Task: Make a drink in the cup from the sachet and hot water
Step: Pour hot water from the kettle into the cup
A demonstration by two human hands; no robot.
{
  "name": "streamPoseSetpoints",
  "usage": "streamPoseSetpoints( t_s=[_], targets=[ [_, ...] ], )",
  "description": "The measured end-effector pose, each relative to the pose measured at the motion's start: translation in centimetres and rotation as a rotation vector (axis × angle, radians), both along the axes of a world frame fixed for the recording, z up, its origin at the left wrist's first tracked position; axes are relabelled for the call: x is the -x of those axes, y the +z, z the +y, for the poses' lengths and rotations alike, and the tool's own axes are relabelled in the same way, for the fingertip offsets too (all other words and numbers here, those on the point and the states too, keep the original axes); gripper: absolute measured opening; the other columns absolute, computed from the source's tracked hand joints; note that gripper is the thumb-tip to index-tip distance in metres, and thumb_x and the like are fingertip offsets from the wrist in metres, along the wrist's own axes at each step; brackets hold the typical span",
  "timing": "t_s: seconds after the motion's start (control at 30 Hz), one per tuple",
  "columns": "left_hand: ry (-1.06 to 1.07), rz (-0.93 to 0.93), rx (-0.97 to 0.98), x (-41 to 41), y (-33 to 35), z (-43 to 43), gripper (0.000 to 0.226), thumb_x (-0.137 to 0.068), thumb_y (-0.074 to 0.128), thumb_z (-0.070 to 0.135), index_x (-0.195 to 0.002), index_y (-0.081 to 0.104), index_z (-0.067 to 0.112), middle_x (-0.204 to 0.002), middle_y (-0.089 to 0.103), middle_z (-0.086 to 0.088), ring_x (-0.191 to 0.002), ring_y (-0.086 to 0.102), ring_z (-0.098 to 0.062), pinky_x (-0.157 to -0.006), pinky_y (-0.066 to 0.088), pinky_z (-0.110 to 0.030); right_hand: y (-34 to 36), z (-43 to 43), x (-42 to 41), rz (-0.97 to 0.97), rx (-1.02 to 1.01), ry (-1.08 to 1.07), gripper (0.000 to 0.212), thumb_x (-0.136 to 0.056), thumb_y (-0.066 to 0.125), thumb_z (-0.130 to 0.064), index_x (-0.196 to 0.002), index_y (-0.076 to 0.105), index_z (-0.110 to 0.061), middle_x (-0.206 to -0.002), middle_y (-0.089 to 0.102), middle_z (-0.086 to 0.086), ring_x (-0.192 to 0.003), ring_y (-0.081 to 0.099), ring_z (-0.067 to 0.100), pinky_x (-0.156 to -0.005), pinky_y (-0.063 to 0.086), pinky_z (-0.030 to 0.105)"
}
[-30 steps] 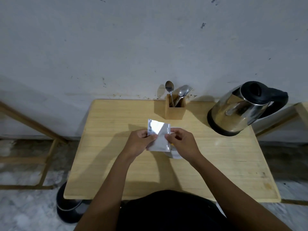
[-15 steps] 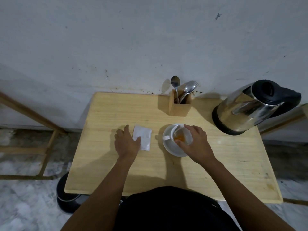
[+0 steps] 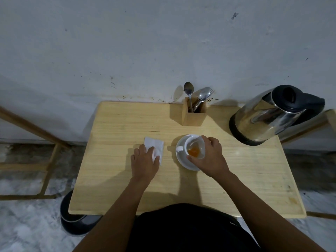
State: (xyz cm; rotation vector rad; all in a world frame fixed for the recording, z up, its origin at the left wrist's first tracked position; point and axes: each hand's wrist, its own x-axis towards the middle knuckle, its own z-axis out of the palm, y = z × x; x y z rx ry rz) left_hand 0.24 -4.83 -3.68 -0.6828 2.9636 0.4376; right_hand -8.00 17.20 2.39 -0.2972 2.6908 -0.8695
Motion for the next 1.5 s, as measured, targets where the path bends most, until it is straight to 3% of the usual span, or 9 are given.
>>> streamPoseSetpoints(
  t_s=[0.1, 0.23, 0.33, 0.63, 0.77, 0.9, 1.23, 1.37, 1.5],
  targets=[
    [0.003, 0.114, -0.142, 0.8, 1.1, 1.2, 0.036, -0.089, 0.053, 0.041, -0.118, 0.061, 0.021, -0.118, 0.058, -0.008, -0.104, 0.052, -0.030, -0.084, 0.047, -0.041, -0.1, 0.0, 0.1, 0.005, -0.010, 0.012, 0.086, -0.068, 0.070, -0.060, -0.140, 0.034, -0.031, -0.137, 0.035, 0.000, -0.128, 0.034, 0.019, -0.086, 0.050, 0.036],
    [0.014, 0.183, -0.574, 2.5, 3.5, 4.2, 0.040, -0.093, 0.048, 0.045, -0.125, 0.057, 0.023, -0.123, 0.055, 0.000, -0.102, 0.058, -0.023, -0.085, 0.050, -0.036, 0.8, 1.4, 0.7, 0.044, 0.018, 0.015, 0.087, -0.073, 0.068, -0.063, -0.145, 0.033, -0.029, -0.143, 0.036, -0.001, -0.132, 0.035, 0.017, -0.092, 0.047, 0.035],
    [-0.002, 0.169, -0.657, 3.6, 4.7, 6.3, 0.036, -0.095, 0.045, 0.045, -0.124, 0.056, 0.028, -0.122, 0.055, 0.002, -0.104, 0.058, -0.018, -0.087, 0.050, -0.035, 2.4, 3.4, 1.2, 0.140, 0.087, -0.044, 0.072, -0.083, 0.065, -0.055, -0.143, 0.041, -0.025, -0.142, 0.038, -0.002, -0.131, 0.037, 0.012, -0.093, 0.041, 0.029],
    [0.166, 0.243, -0.637, 4.9, 4.2, 9.0, 0.022, -0.092, 0.057, 0.024, -0.100, 0.067, 0.006, -0.100, 0.071, -0.012, -0.093, 0.063, -0.024, -0.074, 0.040, -0.024, 7.5, 12.4, 4.2, 0.431, 0.190, -0.266, 0.035, -0.090, 0.062, -0.040, -0.121, 0.060, -0.023, -0.129, 0.050, -0.002, -0.117, 0.046, 0.010, -0.092, 0.049, 0.040],
    [0.273, 0.264, -0.600, 5.0, 4.2, 9.9, 0.021, -0.092, 0.056, 0.022, -0.090, 0.066, 0.004, -0.092, 0.069, -0.014, -0.082, 0.058, -0.022, -0.072, 0.038, -0.026, 9.1, 15.8, 6.5, 0.525, 0.201, -0.353, 0.040, -0.091, 0.062, -0.039, -0.125, 0.057, -0.019, -0.128, 0.048, 0.000, -0.115, 0.045, 0.010, -0.092, 0.045, 0.032],
    [0.364, 0.295, -0.594, 4.9, 4.4, 11.2, 0.022, -0.092, 0.056, 0.020, -0.088, 0.066, 0.002, -0.090, 0.069, -0.013, -0.088, 0.062, -0.030, -0.073, 0.038, -0.028, 10.0, 18.9, 9.9, 0.559, 0.172, -0.406, 0.045, -0.089, 0.061, -0.047, -0.127, 0.056, -0.022, -0.133, 0.043, 0.002, -0.121, 0.038, 0.009, -0.096, 0.039, 0.029],
    [0.568, 0.286, -0.577, 5.6, 5.2, 13.0, 0.022, -0.091, 0.055, 0.016, -0.087, 0.065, -0.002, -0.094, 0.069, -0.020, -0.093, 0.062, -0.034, -0.078, 0.038, -0.030, 10.9, 22.4, 16.7, 0.406, 0.076, -0.291, 0.060, -0.086, 0.049, -0.067, -0.123, 0.060, -0.021, -0.127, 0.053, 0.006, -0.125, 0.039, 0.023, -0.101, 0.042, 0.044],
    [0.574, 0.251, -0.515, 6.0, 5.4, 13.4, 0.025, -0.092, 0.051, 0.016, -0.084, 0.064, -0.004, -0.091, 0.068, -0.021, -0.092, 0.061, -0.036, -0.078, 0.038, -0.032, 11.0, 23.3, 19.2, 0.272, 0.117, -0.177, 0.062, -0.082, 0.044, -0.076, -0.105, 0.066, -0.022, -0.105, 0.065, -0.001, -0.101, 0.059, 0.019, -0.084, 0.049, 0.037],
    [0.582, 0.241, -0.457, 6.2, 5.5, 13.8, 0.028, -0.093, 0.049, 0.016, -0.081, 0.063, -0.004, -0.089, 0.068, -0.022, -0.091, 0.061, -0.037, -0.082, 0.043, -0.039, 11.9, 24.7, 21.7, 0.080, 0.242, -0.076, 0.055, -0.078, 0.060, -0.070, -0.089, 0.069, -0.017, -0.088, 0.071, -0.002, -0.084, 0.067, 0.014, -0.076, 0.053, 0.032]
  ],
)
